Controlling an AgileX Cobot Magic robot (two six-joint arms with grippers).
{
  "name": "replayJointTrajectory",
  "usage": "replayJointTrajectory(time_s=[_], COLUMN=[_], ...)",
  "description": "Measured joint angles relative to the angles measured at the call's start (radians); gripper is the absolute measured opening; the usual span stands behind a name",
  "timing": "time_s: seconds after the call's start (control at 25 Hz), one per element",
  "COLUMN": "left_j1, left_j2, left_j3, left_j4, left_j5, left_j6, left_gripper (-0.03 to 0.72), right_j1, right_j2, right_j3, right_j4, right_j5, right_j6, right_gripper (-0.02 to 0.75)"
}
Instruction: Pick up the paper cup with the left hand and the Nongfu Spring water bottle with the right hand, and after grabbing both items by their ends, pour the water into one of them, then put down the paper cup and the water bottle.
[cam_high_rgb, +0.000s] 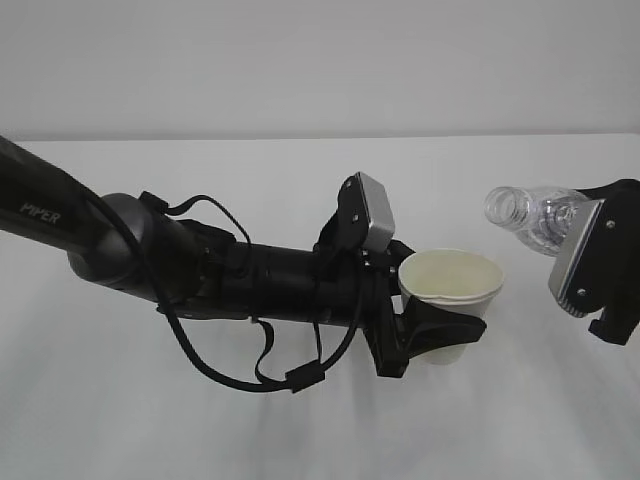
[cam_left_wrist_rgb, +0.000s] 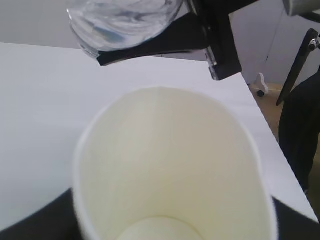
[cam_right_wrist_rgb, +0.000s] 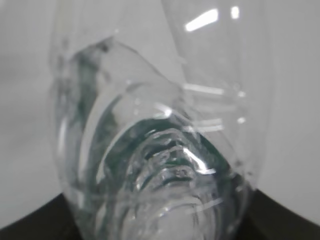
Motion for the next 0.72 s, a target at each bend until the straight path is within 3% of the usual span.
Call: replayJointTrajectory(time_s=[0.72], left_j1=[0.0], left_j2=[0.0], left_j3=[-0.014], left_j4=[0.025], left_j5=[-0.047], left_j6=[-0.004], left_gripper=[0.435], right_j1=[0.0], right_j2=[0.0], right_j3=[0.0], right_j4=[0.0], right_j5=[-0.023], right_j6=[-0.131], right_gripper=[0.417])
